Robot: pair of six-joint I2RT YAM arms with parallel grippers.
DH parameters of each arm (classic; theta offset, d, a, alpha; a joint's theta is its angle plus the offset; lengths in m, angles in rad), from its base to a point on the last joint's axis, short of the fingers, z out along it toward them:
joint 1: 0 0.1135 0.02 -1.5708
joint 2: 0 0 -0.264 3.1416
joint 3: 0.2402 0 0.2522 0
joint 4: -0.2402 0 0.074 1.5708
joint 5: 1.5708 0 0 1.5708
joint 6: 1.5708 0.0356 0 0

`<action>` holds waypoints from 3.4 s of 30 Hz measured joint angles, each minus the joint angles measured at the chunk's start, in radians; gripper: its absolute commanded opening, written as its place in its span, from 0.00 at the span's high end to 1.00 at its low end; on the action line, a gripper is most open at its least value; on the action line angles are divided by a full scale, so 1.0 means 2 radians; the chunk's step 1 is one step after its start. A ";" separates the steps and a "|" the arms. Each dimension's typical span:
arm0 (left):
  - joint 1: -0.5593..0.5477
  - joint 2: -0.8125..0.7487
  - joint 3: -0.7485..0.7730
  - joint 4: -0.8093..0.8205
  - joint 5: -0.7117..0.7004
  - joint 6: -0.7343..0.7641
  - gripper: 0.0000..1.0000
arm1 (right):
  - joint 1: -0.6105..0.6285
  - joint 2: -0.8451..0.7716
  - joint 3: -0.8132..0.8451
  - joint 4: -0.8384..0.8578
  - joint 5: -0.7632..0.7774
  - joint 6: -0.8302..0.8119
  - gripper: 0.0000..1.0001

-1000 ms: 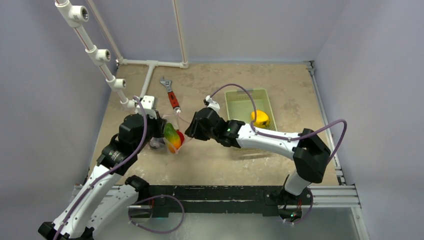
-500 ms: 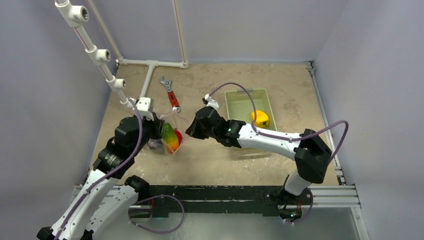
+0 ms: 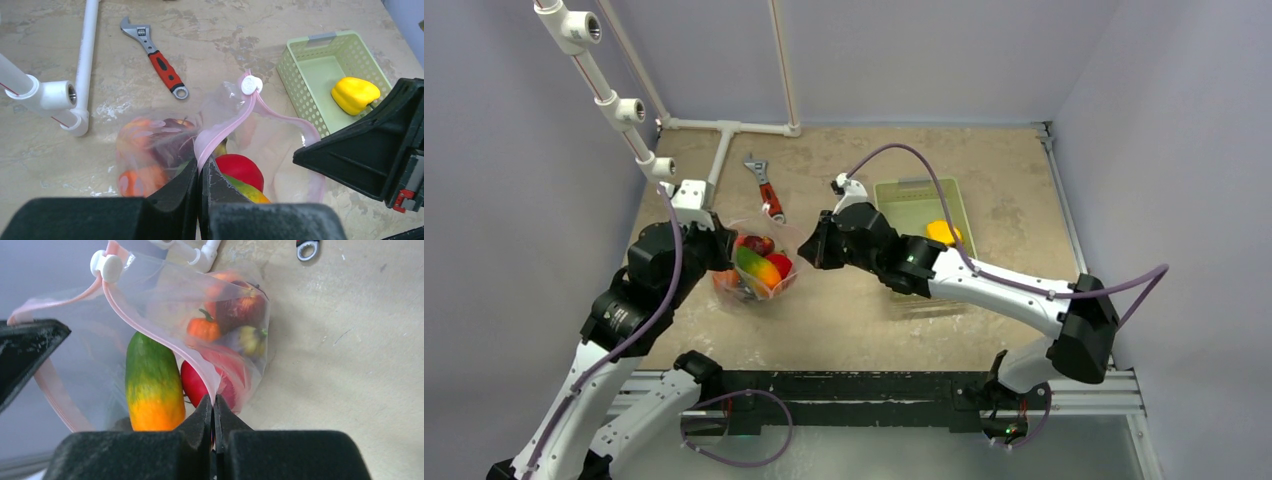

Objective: Place the food in the zip-top bag and seal the zipper
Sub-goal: Adjust the zipper food storage bag at the center of the board, then pick up the fake vegetable from the bin.

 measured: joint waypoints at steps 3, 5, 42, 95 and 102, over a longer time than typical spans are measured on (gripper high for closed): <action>0.000 0.002 0.020 -0.022 -0.005 0.000 1.00 | 0.000 -0.017 0.000 -0.008 -0.011 -0.032 1.00; 0.000 0.002 0.034 -0.033 -0.009 -0.001 1.00 | 0.000 -0.035 0.000 -0.011 -0.020 -0.054 1.00; 0.000 0.033 0.099 -0.057 -0.052 -0.002 1.00 | -0.001 -0.023 0.028 0.000 -0.004 -0.103 1.00; 0.000 0.024 -0.046 0.041 0.051 -0.005 1.00 | -0.198 -0.071 -0.036 -0.131 0.137 -0.068 0.01; 0.000 0.029 -0.056 0.055 0.069 -0.014 1.00 | -0.249 -0.039 -0.036 -0.131 0.152 -0.084 0.01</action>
